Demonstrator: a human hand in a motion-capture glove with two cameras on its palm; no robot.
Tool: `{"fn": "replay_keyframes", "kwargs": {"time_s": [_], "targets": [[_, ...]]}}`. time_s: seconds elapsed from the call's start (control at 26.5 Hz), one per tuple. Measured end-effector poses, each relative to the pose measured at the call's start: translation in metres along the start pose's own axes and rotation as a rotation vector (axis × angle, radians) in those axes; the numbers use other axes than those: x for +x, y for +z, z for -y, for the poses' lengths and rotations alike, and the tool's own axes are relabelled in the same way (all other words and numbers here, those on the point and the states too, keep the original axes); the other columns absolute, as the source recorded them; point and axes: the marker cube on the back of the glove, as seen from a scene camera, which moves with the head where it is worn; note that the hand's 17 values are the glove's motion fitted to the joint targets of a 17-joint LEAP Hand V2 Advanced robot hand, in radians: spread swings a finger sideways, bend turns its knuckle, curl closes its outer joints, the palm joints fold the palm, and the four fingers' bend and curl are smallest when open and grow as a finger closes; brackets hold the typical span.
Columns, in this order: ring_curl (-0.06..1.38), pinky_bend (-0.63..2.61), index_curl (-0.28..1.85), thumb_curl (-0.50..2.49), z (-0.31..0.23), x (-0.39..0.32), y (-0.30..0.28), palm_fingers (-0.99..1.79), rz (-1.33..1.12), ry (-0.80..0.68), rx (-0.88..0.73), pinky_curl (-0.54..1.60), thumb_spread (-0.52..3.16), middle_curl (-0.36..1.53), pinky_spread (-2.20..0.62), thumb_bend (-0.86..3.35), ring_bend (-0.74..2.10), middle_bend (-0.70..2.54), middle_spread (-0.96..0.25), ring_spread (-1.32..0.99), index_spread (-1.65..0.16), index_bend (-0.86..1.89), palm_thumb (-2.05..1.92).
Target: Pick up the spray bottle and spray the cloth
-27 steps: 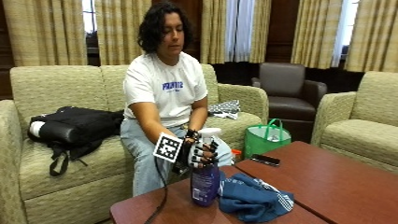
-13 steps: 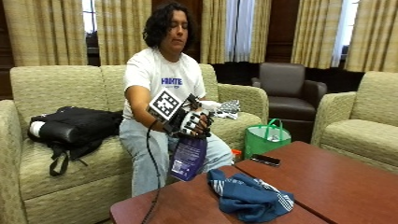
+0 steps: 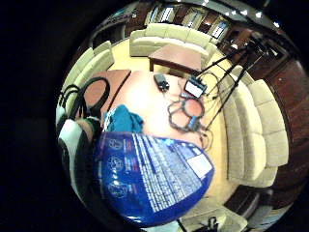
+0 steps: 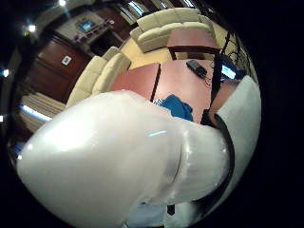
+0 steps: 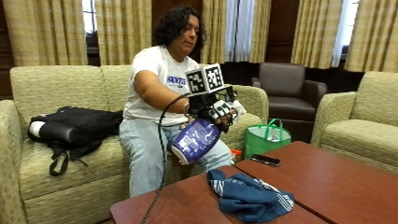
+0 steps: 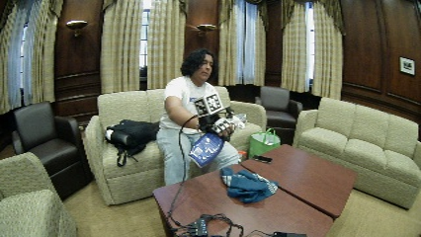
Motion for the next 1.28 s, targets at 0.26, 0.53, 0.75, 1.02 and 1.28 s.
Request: {"fn": "replay_keyframes", "kwargs": {"time_s": [0.26,0.53,0.75,1.02,1.28], "targets": [[0.42,0.38,0.51,0.69,0.037,-0.048,0.032,1.37,-0.208,-0.083,-0.127,0.38,0.44,0.49,-0.28,-0.03,0.53,0.56,-0.24,-0.25,-0.28,0.31,0.88],[0.42,0.38,0.53,0.70,0.055,-0.099,0.076,1.36,-0.346,-0.179,-0.230,0.37,0.42,0.49,-0.28,-0.03,0.53,0.56,-0.24,-0.25,-0.28,0.31,0.88],[0.42,0.38,0.53,0.71,0.060,-0.130,0.127,1.36,-0.440,-0.219,-0.332,0.37,0.42,0.49,-0.28,-0.03,0.53,0.56,-0.24,-0.24,-0.28,0.31,0.88],[0.42,0.38,0.54,0.72,0.053,-0.159,0.198,1.36,-0.541,-0.286,-0.474,0.37,0.42,0.49,-0.28,-0.04,0.53,0.56,-0.24,-0.24,-0.29,0.30,0.88],[0.42,0.38,0.55,0.73,0.043,-0.181,0.242,1.36,-0.583,-0.312,-0.562,0.37,0.41,0.49,-0.28,-0.04,0.53,0.56,-0.24,-0.24,-0.29,0.30,0.88]]}}
